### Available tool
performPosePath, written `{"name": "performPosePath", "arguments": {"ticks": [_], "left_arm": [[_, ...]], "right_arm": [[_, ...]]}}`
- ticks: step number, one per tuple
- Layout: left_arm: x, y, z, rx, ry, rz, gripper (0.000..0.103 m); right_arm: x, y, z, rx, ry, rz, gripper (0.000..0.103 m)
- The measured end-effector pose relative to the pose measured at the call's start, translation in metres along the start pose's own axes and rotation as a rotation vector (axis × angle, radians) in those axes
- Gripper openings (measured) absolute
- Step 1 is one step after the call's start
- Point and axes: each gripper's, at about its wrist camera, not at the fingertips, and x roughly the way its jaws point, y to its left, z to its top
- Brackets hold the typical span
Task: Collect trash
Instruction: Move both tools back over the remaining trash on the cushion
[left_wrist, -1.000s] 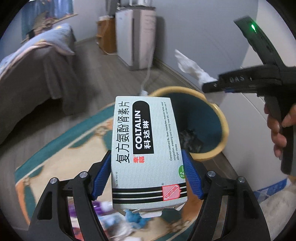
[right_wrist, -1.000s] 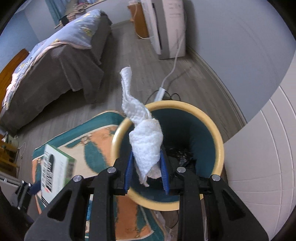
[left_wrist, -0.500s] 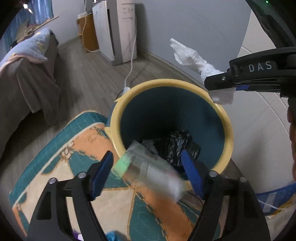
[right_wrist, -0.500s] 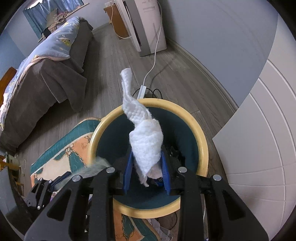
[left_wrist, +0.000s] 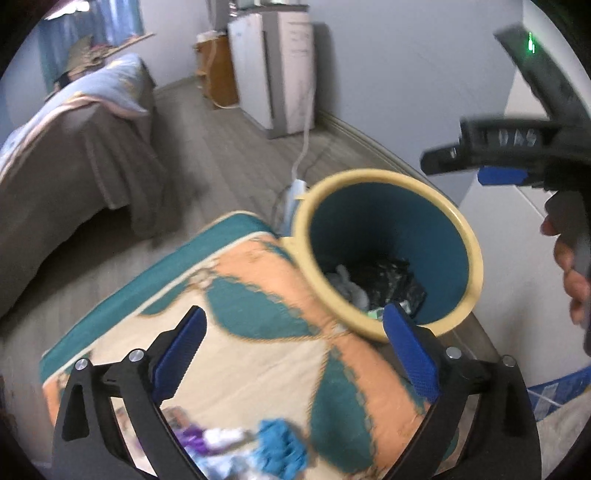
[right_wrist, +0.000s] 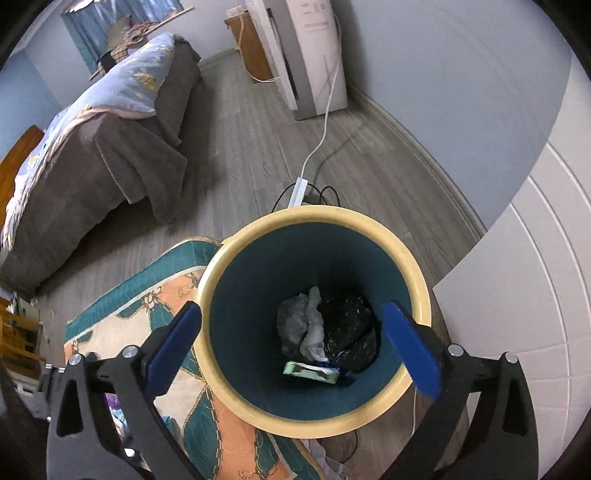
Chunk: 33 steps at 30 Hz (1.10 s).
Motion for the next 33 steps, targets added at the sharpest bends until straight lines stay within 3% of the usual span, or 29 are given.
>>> {"name": "performPosePath", "arguments": {"ticks": [8,17,27,33], "left_arm": [[-0.068,0.060,-0.029,-0.060,-0.047,0.118,0.097],[-0.123,0.134,-0.089,-0.283,-0.055,0.194,0.098],[-0.122,0.172,-0.142,-0.401,-0.010,0.223,0.098],[-0.102,0.179,-0.165,-0.480,0.054,0.166,0.098]], "right_arm": [[-0.012,0.038,-0.016,-0.100,-0.003,-0.017,0.097],[-0.031,0.117,-0.058,-0.235,-0.007,0.012,0.097],[-0.015,0.168,-0.115,-0.284,0.081,0.009,0.097],[0.009,0.178,-0.139,-0.277,0.141,-0.039,0.097]]}}
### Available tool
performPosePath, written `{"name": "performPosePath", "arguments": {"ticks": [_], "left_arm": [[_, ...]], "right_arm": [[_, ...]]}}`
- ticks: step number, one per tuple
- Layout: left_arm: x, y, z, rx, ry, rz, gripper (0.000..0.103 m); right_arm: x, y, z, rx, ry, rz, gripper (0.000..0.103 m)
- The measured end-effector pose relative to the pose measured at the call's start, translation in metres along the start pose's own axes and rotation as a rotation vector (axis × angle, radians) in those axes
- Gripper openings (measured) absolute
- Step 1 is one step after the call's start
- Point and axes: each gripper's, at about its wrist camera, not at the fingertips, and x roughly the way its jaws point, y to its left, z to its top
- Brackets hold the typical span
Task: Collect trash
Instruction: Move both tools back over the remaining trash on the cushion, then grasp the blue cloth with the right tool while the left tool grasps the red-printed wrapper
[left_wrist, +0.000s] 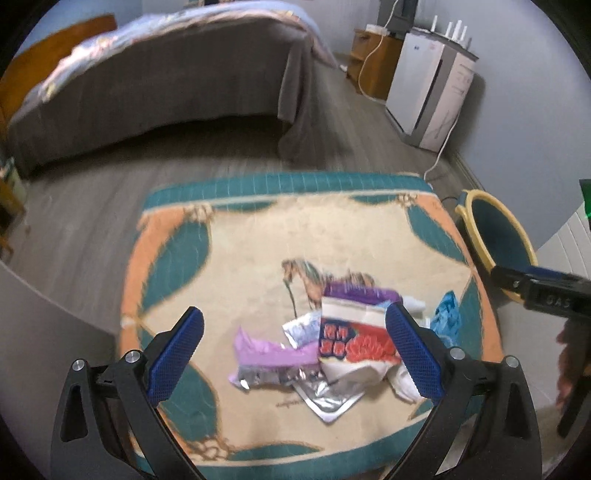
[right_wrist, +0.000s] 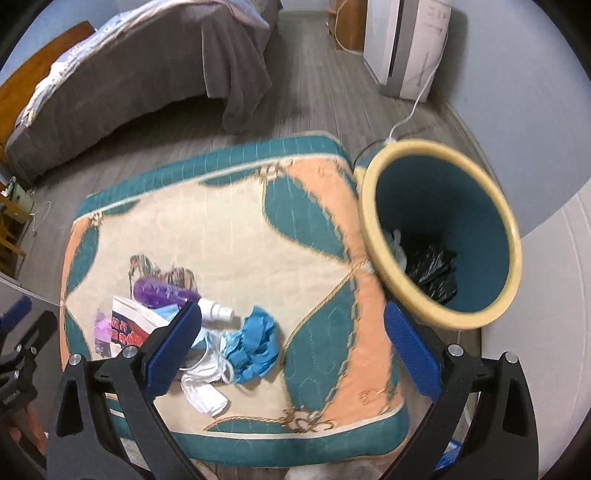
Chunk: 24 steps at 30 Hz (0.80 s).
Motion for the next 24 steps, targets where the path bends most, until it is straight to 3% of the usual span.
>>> {"name": "performPosePath", "arguments": {"ticks": [6,11,24], "left_arm": [[0.021,-0.012,-0.013,0.092,0.058,0.033,0.098],[0.038,-0.026,-0.020,0.139,0.102,-0.002,0.098],[0.073,-0.060,-0.033,0.241,0.195,-0.068,0.098]], "right_arm": [[0.024,0.001,-0.008,0.028,0.058,-0.046,0.097],[0.036,-0.003,-0.008,0.068,0.085,-0.025,0.097],[0.073,0.006,-0.013,0.080,0.196,0.057,0.052]]}}
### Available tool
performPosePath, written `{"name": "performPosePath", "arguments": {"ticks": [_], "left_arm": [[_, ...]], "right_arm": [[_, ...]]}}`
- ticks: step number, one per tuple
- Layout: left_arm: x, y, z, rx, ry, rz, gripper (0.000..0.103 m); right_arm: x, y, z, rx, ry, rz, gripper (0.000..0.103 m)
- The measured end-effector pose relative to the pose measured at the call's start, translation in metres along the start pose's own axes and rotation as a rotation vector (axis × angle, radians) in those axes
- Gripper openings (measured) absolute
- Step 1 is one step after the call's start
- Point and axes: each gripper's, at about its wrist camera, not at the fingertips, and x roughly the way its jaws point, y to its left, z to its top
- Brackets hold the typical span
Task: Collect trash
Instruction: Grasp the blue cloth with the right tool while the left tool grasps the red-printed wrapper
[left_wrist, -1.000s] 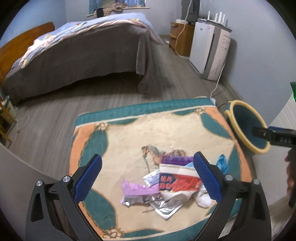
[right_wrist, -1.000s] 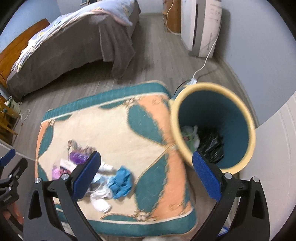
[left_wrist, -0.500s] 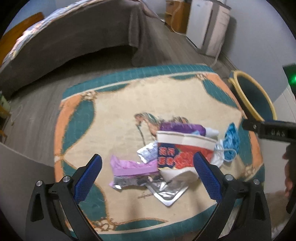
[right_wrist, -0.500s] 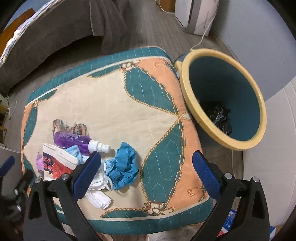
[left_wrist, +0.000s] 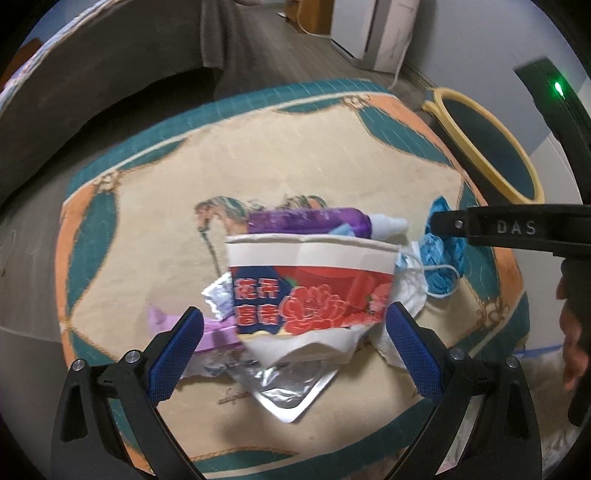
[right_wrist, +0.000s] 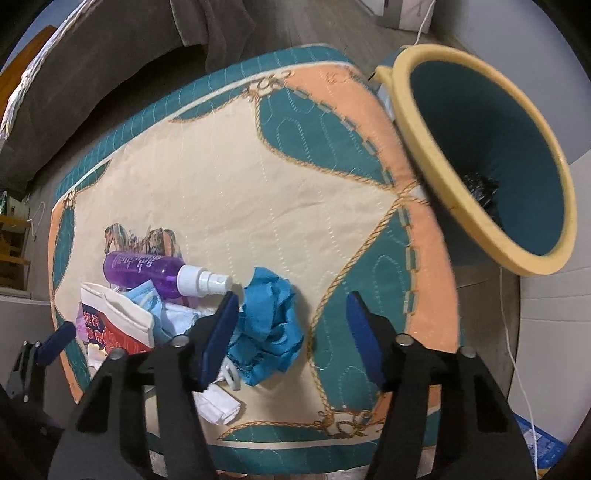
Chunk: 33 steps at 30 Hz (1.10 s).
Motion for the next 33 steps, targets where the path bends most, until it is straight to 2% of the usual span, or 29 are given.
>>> {"name": "performPosePath", "arguments": {"ticks": [2,4,10,11,19,24,25,26,33], "left_arm": [[0.005,-0.002,0.001,0.012,0.012,0.005,0.098],[0.008,-0.003,0.001,0.023,0.021,0.012,0.098],[0.010,0.000,0.001,0.000,0.034,-0.022,0.093],[0.009,0.000,0.002,0.001,0.032,-0.025,0.086],[-0.001,0.000,0.004,-0.001,0.007,-0.045,0.053],[-0.004,0.000,0.004,0.002,-0.001,-0.046,0.046],[-0.004,0.000,0.004,0.005,-0.003,-0.046,0.042],[-0.005,0.000,0.004,0.010,-0.006,-0.048,0.029],[-0.023,-0.009,0.012,0.021,-0.059,-0.102,0.014]], "right_arm": [[0.002,0.004,-0.001,-0.022,0.007,0.000,0.043],[0.003,0.006,0.000,-0.031,0.010,0.015,0.028],[-0.002,0.007,0.003,-0.039,-0.007,0.021,0.025],[-0.004,0.008,0.004,-0.038,-0.012,0.025,0.025],[-0.031,0.015,0.009,-0.058,-0.091,0.036,0.024],[-0.041,0.008,0.013,-0.056,-0.114,0.039,0.024],[-0.042,0.007,0.013,-0.059,-0.116,0.037,0.024],[-0.043,0.007,0.013,-0.063,-0.119,0.035,0.024],[-0.059,0.013,0.017,-0.084,-0.169,0.051,0.024]]}}
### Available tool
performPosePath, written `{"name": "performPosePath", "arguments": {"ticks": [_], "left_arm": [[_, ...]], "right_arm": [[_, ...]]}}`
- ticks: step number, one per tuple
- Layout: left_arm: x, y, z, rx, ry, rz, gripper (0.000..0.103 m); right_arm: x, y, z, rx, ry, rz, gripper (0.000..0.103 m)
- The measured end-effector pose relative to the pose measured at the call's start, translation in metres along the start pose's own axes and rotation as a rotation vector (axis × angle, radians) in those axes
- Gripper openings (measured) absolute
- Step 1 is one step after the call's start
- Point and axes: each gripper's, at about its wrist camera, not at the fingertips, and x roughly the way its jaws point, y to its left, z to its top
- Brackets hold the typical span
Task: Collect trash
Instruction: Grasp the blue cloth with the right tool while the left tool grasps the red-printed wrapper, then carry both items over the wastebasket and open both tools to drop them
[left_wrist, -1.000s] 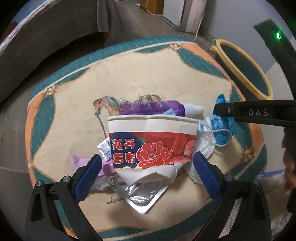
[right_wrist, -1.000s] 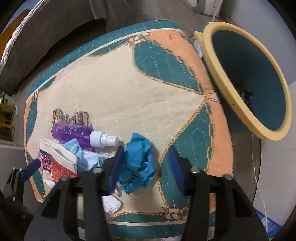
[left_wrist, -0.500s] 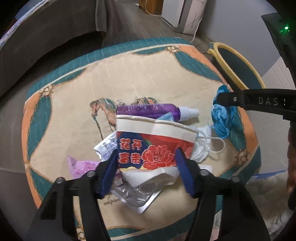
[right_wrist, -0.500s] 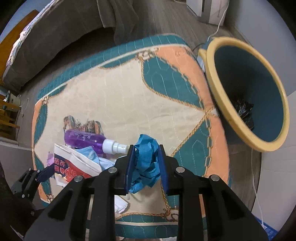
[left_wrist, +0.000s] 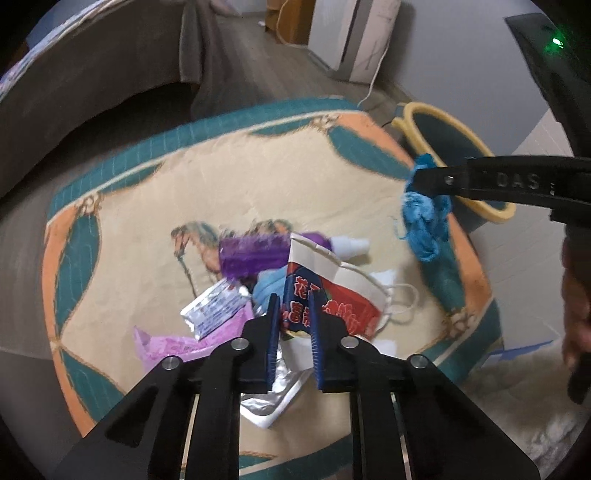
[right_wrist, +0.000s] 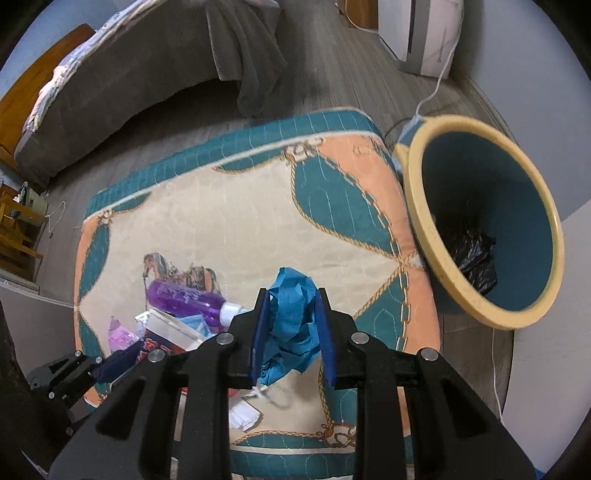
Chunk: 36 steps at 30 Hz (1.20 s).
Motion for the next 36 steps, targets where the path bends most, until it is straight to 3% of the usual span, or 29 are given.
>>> {"name": "performPosePath", "arguments": {"ticks": [5,11,17,23,36], "left_arm": [[-0.013,-0.012,0.006,0.055,-0.046,0.002,0.011],[-0.044,-0.018,0.022,0.088,-0.156,0.006,0.009],[-0.067,-0.026,0.040,0.129,-0.255,0.056,0.009],[-0.074,-0.043,0.065,0.149,-0.291,0.042,0.009],[-0.028,-0.137,0.122,0.287,-0.262,-0.064,0.009]], "right_arm": [[-0.023,-0.001,0.012,-0.023,-0.066,-0.009,0.024],[-0.057,-0.018,0.028,-0.021,-0.148,-0.016,0.024],[-0.096,-0.051,0.047,-0.011,-0.240,-0.039,0.024],[-0.120,-0.104,0.065,0.041,-0.303,-0.086,0.024],[-0.077,-0.208,0.074,0.206,-0.200,-0.157,0.024]]}}
